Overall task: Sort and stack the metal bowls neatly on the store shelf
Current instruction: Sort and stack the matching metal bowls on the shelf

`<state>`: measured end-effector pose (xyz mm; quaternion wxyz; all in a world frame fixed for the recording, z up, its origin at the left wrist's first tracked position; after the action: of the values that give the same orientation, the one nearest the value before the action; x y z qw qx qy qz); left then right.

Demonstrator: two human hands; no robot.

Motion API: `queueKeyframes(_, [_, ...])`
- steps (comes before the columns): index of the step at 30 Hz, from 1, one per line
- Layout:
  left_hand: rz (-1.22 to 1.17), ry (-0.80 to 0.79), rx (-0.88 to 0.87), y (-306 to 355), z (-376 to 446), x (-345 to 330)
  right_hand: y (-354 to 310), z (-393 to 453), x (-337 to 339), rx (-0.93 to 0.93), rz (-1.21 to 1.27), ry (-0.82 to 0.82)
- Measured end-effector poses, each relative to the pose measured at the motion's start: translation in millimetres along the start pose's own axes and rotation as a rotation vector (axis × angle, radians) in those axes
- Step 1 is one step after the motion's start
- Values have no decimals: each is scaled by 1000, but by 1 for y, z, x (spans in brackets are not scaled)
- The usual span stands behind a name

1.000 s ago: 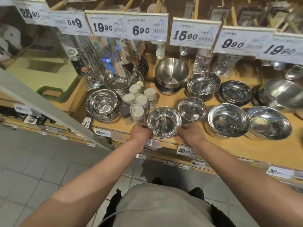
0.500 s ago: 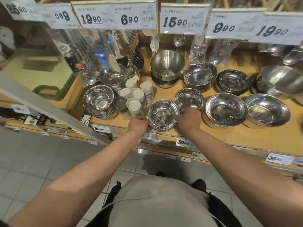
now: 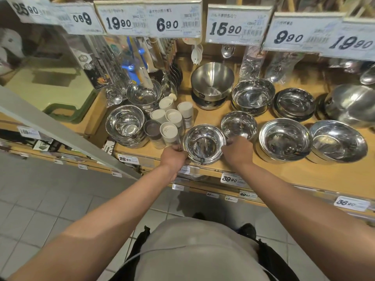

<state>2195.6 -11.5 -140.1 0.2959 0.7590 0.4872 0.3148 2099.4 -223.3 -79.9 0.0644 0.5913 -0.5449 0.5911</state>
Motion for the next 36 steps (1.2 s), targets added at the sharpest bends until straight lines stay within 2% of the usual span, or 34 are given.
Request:
queueKeyframes(12, [-9, -3, -42, 2, -2, -2, 0, -12, 6, 70, 78, -21])
queueKeyframes(19, [-64, -4, -33, 4, -6, 0, 6, -14, 7, -7, 147, 22])
queueKeyframes(28, [-55, -31, -27, 5, -9, -1, 13, -11, 4, -67, 209, -30])
queueKeyframes(31, [-12, -39, -48, 4, -11, 5, 28, -9, 3, -145, 342, -43])
queueKeyframes(36, [72, -11, -100, 6, -21, 23, 69, -4, -5, -455, 837, -28])
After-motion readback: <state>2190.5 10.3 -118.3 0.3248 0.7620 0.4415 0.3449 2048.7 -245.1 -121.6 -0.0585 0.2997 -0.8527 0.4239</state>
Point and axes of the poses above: each hand's wrist, its own z-axis towards the middle knuckle, its own x-axis out of the back of the hand, y = z × x, the point moved 9 cm from there along z, towards the middle knuckle, and after that the axes turned 1 degree about y, right-handed, at the moved point
